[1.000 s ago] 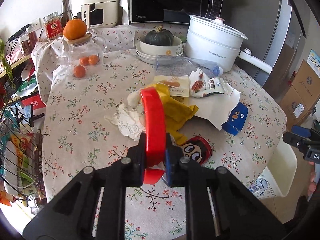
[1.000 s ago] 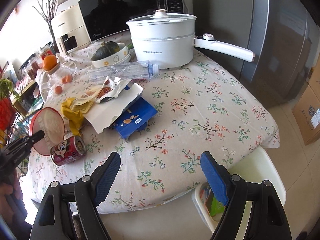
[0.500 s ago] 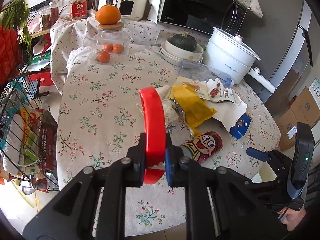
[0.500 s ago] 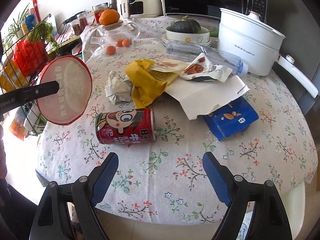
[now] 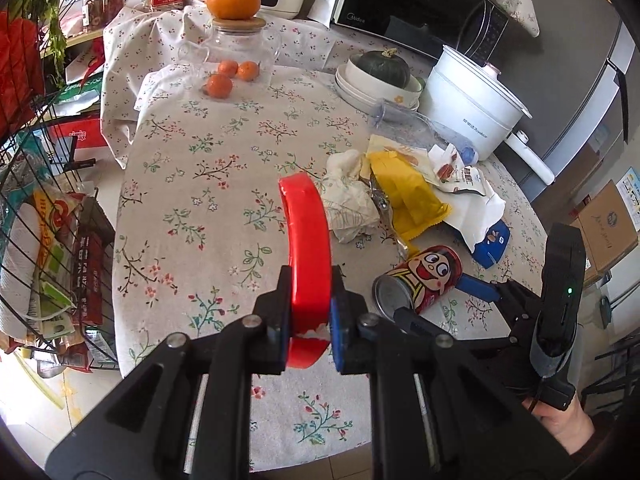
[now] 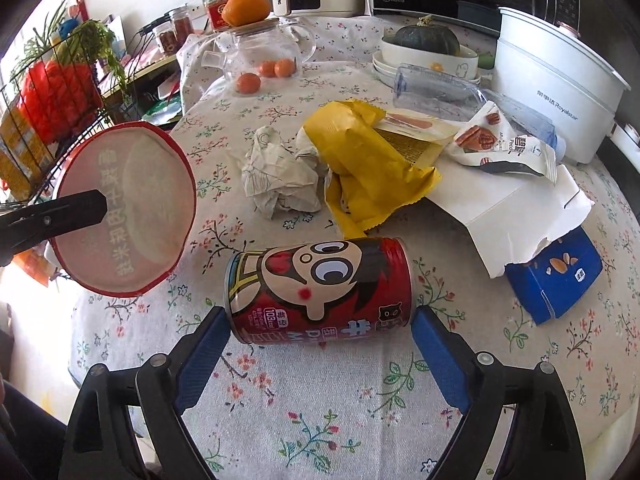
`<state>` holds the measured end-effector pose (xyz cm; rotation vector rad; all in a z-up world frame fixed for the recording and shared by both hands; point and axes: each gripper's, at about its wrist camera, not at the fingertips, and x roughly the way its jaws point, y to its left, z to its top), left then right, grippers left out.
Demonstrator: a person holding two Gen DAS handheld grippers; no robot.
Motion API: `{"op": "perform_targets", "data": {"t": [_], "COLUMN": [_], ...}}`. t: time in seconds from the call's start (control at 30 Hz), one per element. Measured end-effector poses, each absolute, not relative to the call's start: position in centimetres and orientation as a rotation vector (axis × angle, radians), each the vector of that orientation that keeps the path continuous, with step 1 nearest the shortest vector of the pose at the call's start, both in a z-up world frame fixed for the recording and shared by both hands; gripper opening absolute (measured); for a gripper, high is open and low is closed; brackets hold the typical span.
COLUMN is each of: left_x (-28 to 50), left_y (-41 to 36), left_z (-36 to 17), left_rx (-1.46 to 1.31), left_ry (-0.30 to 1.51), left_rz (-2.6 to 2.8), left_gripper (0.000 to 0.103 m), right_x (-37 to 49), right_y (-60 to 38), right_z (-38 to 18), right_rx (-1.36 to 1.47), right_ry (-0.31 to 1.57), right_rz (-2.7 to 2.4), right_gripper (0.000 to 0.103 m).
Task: Collect trash
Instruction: 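Grasp the red drink can with the right tool, then carry the red lid with the left tool while the right tool carries the can to the bin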
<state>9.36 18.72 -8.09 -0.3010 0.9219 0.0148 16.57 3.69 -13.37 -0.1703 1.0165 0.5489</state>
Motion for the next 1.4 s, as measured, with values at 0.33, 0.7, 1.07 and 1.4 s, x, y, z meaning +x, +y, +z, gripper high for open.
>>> {"op": "perform_targets", "data": {"t": [0.33,0.7,1.07,1.4], "left_x": [9.7,9.8,10.1,10.8], "left_y": [19.2,17.7,13.7,8.9], "left_z": [-8.2,-7.3,-6.0,-5.7], "left_rx": [-0.306,-0.282,-0.255,-0.207], "left_ry": [0.925,0.907,0.885,0.888], "left_rz": [0.024,-0.004,-0.069,-0.150], "left_gripper": [0.017,0.017,0.017,0.017], "right_x": [18.1,16.7,16.0,15.5], "right_y": [4.0,1.8,-3.0,-8.3], "right_z": [-14.3,-11.9,-9.6,-8.3], "right_rx": [-0.134,-0.165,-0.141,-0.111], "right_ry": [1.030,0.974,0.937,0.925], "right_rz": [0.554,0.539,0.476,0.397], "right_gripper": [0.092,0.090,0.090,0.090]}}
